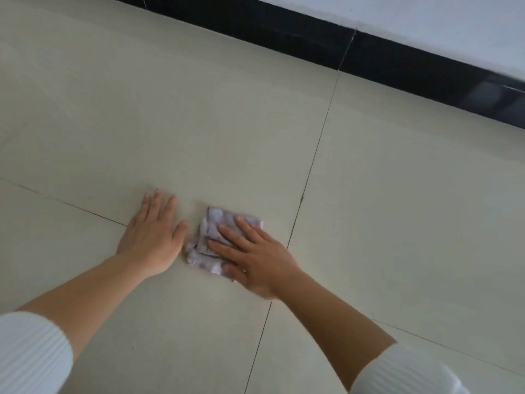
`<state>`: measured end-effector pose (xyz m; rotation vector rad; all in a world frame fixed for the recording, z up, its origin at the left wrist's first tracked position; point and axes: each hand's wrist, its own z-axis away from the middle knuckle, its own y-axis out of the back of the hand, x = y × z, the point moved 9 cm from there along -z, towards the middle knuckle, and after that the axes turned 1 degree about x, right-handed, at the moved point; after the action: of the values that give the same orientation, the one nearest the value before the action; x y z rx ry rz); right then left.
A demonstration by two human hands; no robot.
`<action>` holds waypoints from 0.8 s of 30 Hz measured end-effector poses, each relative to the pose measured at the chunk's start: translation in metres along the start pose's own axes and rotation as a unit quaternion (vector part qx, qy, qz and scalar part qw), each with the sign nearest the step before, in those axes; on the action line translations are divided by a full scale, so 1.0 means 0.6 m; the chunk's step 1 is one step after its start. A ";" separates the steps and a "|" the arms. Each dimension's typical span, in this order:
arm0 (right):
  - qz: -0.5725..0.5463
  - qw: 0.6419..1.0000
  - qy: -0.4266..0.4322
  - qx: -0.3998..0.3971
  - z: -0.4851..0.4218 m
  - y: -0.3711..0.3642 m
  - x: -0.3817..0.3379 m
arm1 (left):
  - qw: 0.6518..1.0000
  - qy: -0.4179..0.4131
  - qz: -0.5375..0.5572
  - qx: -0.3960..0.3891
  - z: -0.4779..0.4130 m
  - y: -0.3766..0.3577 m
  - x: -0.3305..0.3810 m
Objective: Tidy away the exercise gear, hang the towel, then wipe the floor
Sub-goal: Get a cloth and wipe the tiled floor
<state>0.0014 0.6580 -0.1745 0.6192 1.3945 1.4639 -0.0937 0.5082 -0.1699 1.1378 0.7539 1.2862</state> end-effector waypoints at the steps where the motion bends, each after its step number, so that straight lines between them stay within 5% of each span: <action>1: 0.011 1.000 -0.005 0.009 0.011 0.006 0.036 | 1.000 -0.015 0.000 0.002 -0.006 -0.003 0.017; 5: 0.022 0.965 -0.254 0.061 0.081 0.048 0.264 | 1.000 -0.009 -0.009 -0.004 -0.035 -0.002 0.028; 11: -0.115 0.824 -0.545 0.101 0.108 0.090 0.441 | 0.999 0.035 0.011 0.023 -0.118 0.019 0.025; 13: -0.097 0.851 -0.508 0.092 0.038 0.096 0.429 | 0.998 0.050 0.028 0.030 -0.150 0.021 0.032; 16: 0.008 0.949 -0.302 0.087 -0.092 0.097 0.325 | 0.995 0.052 0.040 0.073 -0.182 0.019 0.047; 20: -0.042 0.993 -0.087 0.063 -0.135 0.070 0.206 | 0.983 0.033 0.026 0.179 -0.174 0.024 0.052; 22: 0.002 0.995 -0.073 0.062 -0.124 0.072 0.243 | 0.980 0.036 0.025 0.193 -0.173 0.025 0.050; 24: 0.008 0.977 -0.199 0.080 -0.099 0.089 0.350 | 0.979 0.043 0.025 0.197 -0.172 0.028 0.049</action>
<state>-0.1477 0.8257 -0.1904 0.9700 1.1962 1.1652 -0.1895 0.5581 -0.1814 1.4314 1.0842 1.2660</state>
